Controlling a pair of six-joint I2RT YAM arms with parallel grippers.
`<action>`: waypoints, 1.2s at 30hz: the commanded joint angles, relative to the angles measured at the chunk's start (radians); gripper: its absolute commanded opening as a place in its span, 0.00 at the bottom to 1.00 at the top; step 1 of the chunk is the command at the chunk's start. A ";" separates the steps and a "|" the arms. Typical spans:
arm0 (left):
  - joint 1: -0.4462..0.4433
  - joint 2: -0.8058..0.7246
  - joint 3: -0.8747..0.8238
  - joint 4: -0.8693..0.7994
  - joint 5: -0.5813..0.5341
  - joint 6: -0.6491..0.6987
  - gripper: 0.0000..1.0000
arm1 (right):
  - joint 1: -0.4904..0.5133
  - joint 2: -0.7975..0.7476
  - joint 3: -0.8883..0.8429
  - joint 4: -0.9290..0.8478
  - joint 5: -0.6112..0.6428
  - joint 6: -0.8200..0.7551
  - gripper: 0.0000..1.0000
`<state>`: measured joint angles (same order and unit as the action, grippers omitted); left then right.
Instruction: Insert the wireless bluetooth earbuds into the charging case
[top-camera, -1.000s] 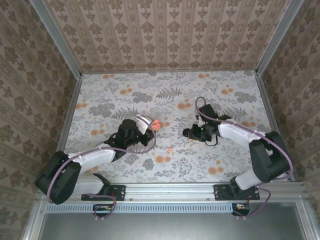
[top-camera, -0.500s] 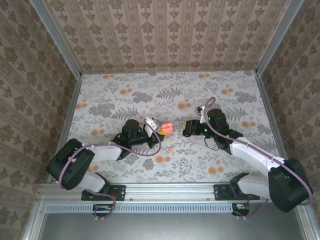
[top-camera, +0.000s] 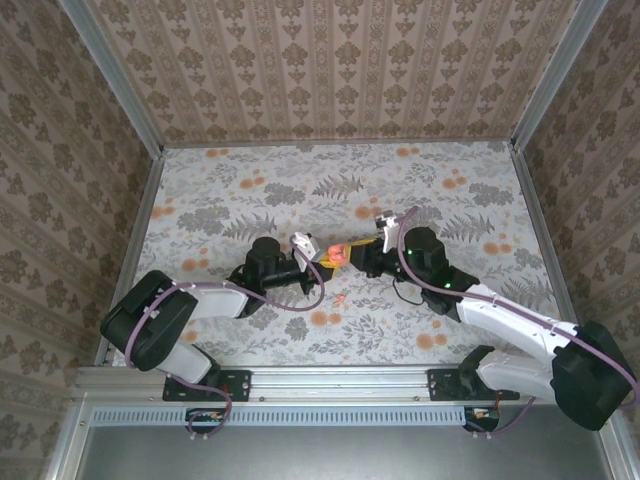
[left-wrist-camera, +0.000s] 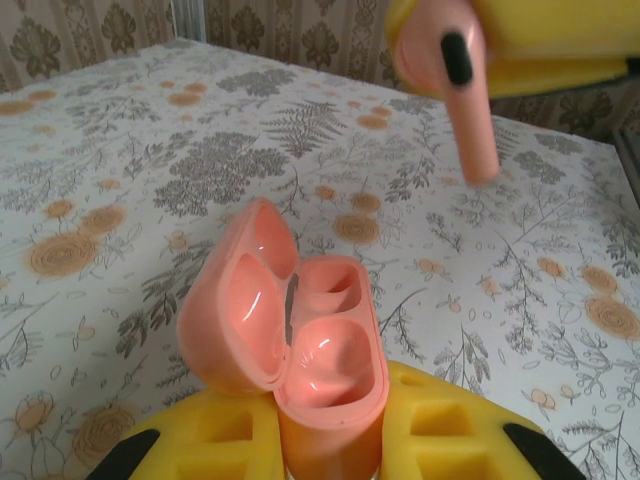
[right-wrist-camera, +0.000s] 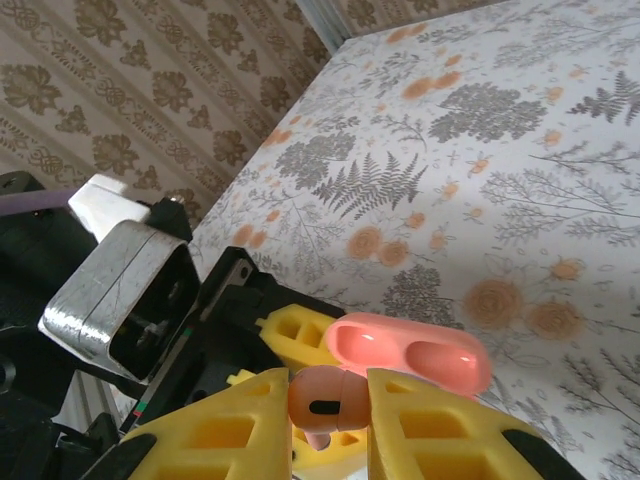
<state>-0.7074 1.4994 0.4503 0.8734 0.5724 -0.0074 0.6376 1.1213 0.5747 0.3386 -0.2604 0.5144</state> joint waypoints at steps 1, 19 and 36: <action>-0.006 0.022 0.010 0.116 0.023 -0.050 0.17 | 0.026 0.027 0.010 0.065 0.057 -0.018 0.24; -0.013 0.017 0.025 0.124 0.046 -0.062 0.17 | 0.052 0.097 0.007 0.139 0.107 -0.018 0.24; -0.016 0.001 0.030 0.134 0.041 -0.076 0.17 | 0.068 0.158 0.001 0.186 0.110 -0.002 0.24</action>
<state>-0.7139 1.5223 0.4526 0.9524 0.5919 -0.0601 0.6979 1.2705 0.5747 0.4755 -0.1638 0.5152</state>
